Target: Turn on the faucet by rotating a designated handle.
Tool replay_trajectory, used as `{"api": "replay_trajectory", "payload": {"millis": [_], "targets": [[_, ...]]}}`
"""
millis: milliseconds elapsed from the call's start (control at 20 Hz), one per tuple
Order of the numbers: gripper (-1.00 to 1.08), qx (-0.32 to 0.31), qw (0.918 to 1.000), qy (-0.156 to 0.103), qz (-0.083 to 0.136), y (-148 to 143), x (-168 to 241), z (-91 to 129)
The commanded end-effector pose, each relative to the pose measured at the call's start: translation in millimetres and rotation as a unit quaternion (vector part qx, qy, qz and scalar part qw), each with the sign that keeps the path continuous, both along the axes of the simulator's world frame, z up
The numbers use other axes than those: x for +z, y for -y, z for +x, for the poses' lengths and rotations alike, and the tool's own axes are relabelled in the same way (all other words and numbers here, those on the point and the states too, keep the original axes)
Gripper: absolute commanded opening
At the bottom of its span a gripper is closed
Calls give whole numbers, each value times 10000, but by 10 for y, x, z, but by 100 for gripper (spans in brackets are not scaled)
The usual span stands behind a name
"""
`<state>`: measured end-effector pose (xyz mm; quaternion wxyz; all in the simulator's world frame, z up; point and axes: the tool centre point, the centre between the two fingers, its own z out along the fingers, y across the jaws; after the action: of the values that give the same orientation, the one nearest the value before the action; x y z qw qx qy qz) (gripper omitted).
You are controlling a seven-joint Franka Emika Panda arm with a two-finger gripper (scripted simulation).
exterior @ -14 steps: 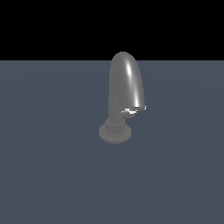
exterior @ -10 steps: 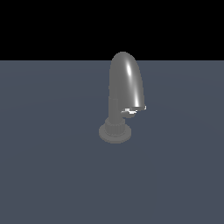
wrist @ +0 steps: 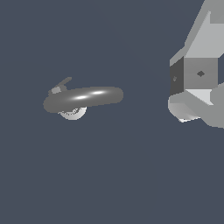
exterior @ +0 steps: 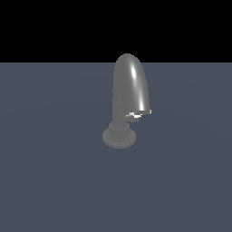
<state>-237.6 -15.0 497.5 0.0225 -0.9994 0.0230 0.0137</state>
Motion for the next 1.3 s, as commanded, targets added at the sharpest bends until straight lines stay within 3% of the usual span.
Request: {"api": "replay_trajectory", "payload": {"millis": [0,350,650,950,1250], "targets": [[-100,-98,9999,-127,41,-11,-7,73],[-100,-497,9965,-634,209,-42,-48,366],[-100,-898,9886,-1145,377,-50,-118,658],[-100,-1306,9758,-1666,549,-35,-219,949],[-100,-1719,9577,-2193,723,1,-355,1233]]}}
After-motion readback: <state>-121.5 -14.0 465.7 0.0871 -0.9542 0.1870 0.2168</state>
